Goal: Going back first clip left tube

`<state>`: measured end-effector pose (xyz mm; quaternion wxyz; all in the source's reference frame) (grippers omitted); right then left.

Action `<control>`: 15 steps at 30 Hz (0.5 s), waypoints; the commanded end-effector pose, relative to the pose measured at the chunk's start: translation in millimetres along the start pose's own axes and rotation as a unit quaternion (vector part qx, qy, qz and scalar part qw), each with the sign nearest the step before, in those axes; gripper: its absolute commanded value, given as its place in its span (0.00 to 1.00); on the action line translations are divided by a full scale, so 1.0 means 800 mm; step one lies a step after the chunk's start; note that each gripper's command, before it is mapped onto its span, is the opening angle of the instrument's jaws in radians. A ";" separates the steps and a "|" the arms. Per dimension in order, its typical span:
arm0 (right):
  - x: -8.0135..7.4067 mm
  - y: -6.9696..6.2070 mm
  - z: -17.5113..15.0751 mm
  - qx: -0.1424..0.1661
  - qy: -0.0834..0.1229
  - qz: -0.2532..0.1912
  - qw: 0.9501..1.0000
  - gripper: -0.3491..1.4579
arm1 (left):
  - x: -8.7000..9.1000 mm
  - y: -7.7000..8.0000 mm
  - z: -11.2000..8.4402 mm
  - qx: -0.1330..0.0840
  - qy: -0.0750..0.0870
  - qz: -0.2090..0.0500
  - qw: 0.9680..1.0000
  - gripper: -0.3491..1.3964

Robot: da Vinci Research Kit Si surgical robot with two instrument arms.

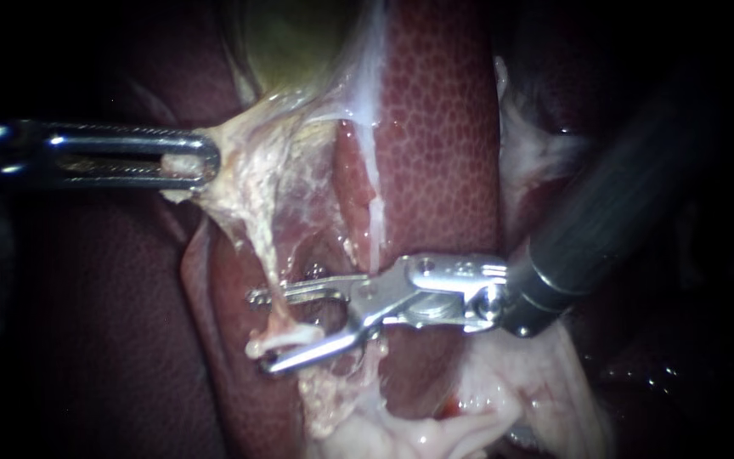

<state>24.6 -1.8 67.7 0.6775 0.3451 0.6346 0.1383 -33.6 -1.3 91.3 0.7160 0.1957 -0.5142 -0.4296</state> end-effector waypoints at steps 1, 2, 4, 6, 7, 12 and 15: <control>0.0002 -0.0001 -0.0008 0.002 0.000 -0.004 1.000 0.52 | 0.0000 0.0000 -0.0001 0.000 0.000 0.000 1.000 0.00; 0.0006 -0.0004 -0.0019 0.003 0.000 -0.005 1.000 0.52 | 0.0000 0.0000 -0.0001 0.000 0.000 0.000 1.000 0.00; 0.0011 -0.0010 -0.0039 0.004 0.000 -0.012 1.000 0.52 | 0.0000 0.0000 -0.0001 0.000 0.000 0.000 1.000 0.00; 0.0021 -0.0015 -0.0065 -0.002 0.001 -0.017 1.000 0.52 | 0.0000 0.0001 -0.0001 0.000 0.000 0.000 1.000 0.00; 0.0026 -0.0017 -0.0077 -0.004 -0.001 -0.018 1.000 0.52 | 0.0000 0.0001 0.0000 0.000 0.000 0.000 1.000 0.00; 0.0057 -0.0030 -0.0148 -0.020 -0.016 -0.022 0.999 0.52 | 0.0000 0.0002 0.0000 0.000 0.000 0.000 1.000 0.00; 0.0077 -0.0041 -0.0185 -0.028 -0.024 -0.022 0.999 0.52 | 0.0001 0.0002 0.0002 0.000 0.000 0.000 1.000 0.00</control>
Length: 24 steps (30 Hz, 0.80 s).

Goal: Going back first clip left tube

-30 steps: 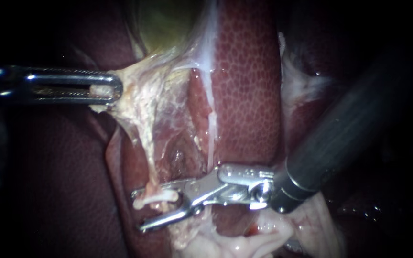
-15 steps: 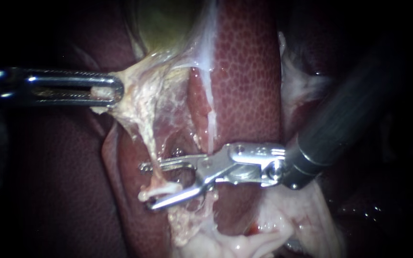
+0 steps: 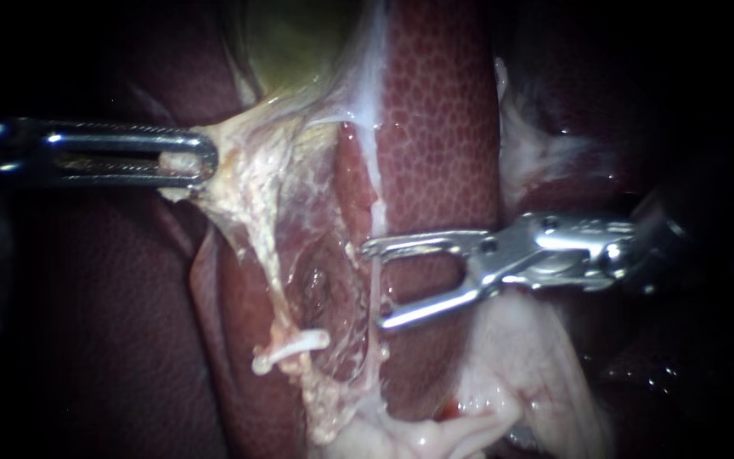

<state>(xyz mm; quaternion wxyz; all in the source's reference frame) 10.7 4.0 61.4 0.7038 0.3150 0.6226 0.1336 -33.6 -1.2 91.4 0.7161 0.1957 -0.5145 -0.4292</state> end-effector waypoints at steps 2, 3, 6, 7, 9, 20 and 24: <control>0.0012 -0.0005 -0.0018 -0.004 -0.006 -0.004 1.000 0.52 | 0.0002 0.0001 0.0002 0.000 0.000 0.000 1.000 0.00; 0.0019 -0.0008 -0.0027 -0.006 -0.007 -0.004 1.000 0.52 | 0.0002 0.0001 0.0003 0.000 0.000 0.000 1.000 0.00; 0.0033 -0.0016 -0.0044 -0.007 -0.011 -0.008 1.000 0.52 | 0.0003 0.0002 0.0004 -0.001 0.000 0.000 1.000 0.00; 0.0035 -0.0018 -0.0046 -0.006 -0.012 -0.010 1.000 0.52 | 0.0004 0.0003 0.0005 -0.001 0.000 0.001 1.000 0.00; 0.0038 -0.0022 -0.0047 -0.006 -0.012 -0.010 1.000 0.52 | 0.0006 0.0003 0.0008 -0.001 -0.001 0.001 1.000 0.00; 0.0036 -0.0025 -0.0043 -0.006 -0.012 -0.011 1.000 0.52 | 0.0058 0.0039 0.0076 -0.004 0.009 0.013 1.000 0.00; 0.0036 -0.0025 -0.0043 -0.006 -0.012 -0.011 1.000 0.52 | 0.0070 0.0040 0.0112 0.001 0.017 0.016 1.000 0.00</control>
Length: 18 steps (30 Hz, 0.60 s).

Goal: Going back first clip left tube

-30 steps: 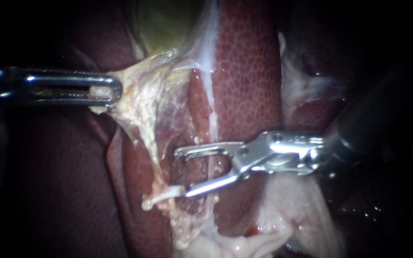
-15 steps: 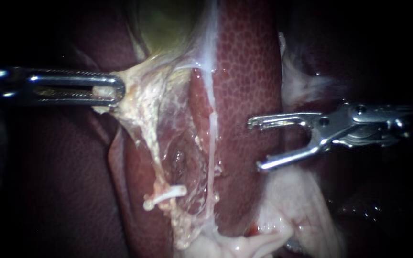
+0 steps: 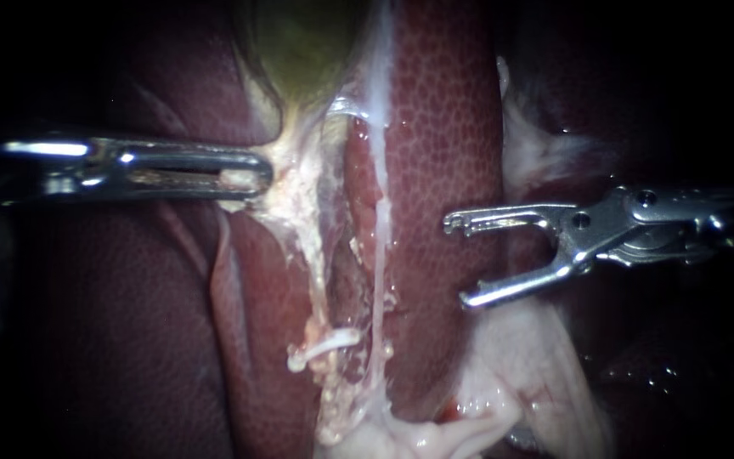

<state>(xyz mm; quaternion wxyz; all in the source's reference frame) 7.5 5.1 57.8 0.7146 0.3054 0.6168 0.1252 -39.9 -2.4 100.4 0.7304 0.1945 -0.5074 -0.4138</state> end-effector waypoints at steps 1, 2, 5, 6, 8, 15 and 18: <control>0.0000 0.0000 0.0000 0.000 0.000 0.000 1.000 0.52 | 0.0004 -0.0002 0.0007 0.001 0.004 0.003 1.000 0.00; 0.0000 0.0000 0.0001 0.000 0.000 0.000 1.000 0.52 | 0.0008 -0.0004 0.0015 0.003 0.007 0.004 1.000 0.00; 0.0000 0.0000 0.0001 0.000 0.000 0.000 1.000 0.52 | 0.0015 -0.0007 0.0025 0.005 0.009 0.004 1.000 0.00; 0.0001 0.0000 0.0002 0.000 0.000 0.000 1.000 0.52 | 0.0017 -0.0007 0.0027 0.005 0.010 0.004 1.000 0.00; 0.0001 0.0000 0.0003 -0.001 0.001 0.000 1.000 0.52 | 0.0017 -0.0007 0.0028 0.006 0.010 0.004 1.000 0.00; 0.0004 -0.0002 0.0005 -0.001 0.001 0.000 1.000 0.52 | 0.0017 -0.0007 0.0027 0.006 0.010 0.004 1.000 0.00; 0.0004 -0.0002 0.0005 -0.001 0.001 0.000 1.000 0.52 | 0.0017 -0.0006 0.0027 0.006 0.010 0.005 1.000 0.00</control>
